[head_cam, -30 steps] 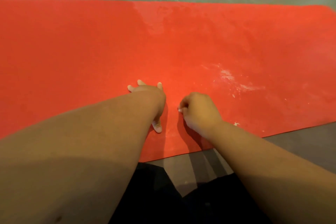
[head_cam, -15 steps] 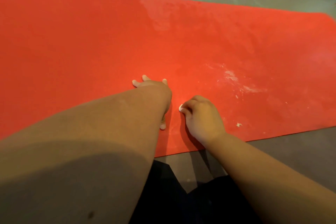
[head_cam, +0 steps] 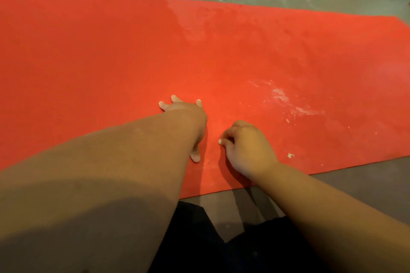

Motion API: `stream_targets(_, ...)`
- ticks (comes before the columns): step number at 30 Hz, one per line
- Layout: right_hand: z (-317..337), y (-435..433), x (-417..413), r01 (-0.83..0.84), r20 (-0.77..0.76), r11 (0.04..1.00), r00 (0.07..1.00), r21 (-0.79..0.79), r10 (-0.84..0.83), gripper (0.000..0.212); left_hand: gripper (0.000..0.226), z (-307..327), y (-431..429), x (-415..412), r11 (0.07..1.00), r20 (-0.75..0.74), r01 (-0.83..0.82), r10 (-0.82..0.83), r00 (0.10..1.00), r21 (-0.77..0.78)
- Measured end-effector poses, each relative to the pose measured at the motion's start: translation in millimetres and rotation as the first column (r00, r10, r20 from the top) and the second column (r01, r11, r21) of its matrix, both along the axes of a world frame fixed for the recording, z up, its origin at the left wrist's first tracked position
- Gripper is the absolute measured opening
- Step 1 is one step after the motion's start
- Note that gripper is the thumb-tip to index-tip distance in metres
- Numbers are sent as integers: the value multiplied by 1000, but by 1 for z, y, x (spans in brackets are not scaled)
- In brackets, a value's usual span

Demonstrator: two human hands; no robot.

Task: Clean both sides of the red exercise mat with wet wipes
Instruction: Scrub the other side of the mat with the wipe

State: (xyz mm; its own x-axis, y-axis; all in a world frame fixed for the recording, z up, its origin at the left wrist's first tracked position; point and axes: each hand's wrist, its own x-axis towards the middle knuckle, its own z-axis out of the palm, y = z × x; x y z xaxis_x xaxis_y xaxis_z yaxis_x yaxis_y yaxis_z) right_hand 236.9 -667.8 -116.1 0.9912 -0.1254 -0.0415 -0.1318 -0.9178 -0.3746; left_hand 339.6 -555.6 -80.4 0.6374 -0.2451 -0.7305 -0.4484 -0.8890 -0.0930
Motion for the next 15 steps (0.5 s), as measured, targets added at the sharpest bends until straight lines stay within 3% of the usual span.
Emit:
stream_targets(7,-3,-3,30,106,16,994,994,-23,-106,19,148,0,3,-2,1000,1,-22,22,1000,-22)
stream_targets(15,1,0,-15,0,4,1000,1000,3,-1,18,149,-5,2,2,999,3,-16,17,1000,-29)
